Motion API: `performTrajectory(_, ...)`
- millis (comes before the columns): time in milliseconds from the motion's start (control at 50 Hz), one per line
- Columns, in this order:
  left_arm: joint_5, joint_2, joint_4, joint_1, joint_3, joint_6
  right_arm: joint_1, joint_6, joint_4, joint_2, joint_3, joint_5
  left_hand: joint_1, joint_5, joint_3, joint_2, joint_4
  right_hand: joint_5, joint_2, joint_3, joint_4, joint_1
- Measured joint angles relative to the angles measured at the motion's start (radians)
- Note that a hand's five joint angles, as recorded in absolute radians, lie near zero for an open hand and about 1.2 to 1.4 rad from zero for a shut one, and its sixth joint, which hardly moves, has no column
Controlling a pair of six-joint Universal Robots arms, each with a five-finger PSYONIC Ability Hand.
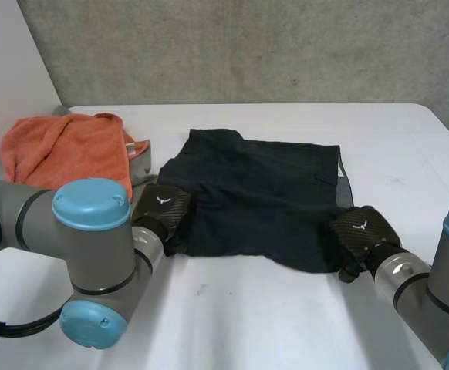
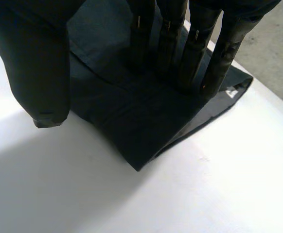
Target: Fold the laundry.
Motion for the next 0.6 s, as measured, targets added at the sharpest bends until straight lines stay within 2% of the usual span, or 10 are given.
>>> performTrajectory(200, 0.005, -0.039, 0.02, -0.006, 0.007, 0.035, 0.001, -0.04, -0.03, 0.019, -0.023, 0.035, -0.094, -0.108, -0.106, -0.109, -0.104, 0.0, 0.0, 0.0, 0.0, 0.0)
performTrajectory(380, 0.006, -0.063, 0.069, 0.01, 0.007, 0.203, 0.0, -0.068, -0.05, 0.053, -0.049, 0.037, -0.08, -0.063, -0.08, -0.078, -0.074, 0.0, 0.0, -0.001, 0.0, 0.0)
performTrajectory(480, 0.006, -0.063, 0.096, 0.014, 0.001, 0.244, 0.0, -0.07, -0.065, 0.064, -0.06, 0.041, 0.045, 0.055, 0.044, 0.042, 0.049, 0.0, 0.0, -0.002, 0.0, 0.0)
performTrajectory(500, 0.007, -0.063, 0.106, 0.014, -0.001, 0.255, 0.0, -0.07, -0.067, 0.066, -0.062, 0.041, 0.179, 0.17, 0.163, 0.163, 0.171, 0.0, 0.0, -0.002, 0.0, 0.0)
performTrajectory(600, 0.009, -0.063, 0.117, 0.014, -0.005, 0.262, 0.001, -0.098, -0.094, 0.094, -0.079, 0.049, 0.468, 0.454, 0.447, 0.449, 0.459, 0.0, 0.0, -0.002, 0.0, 0.0)
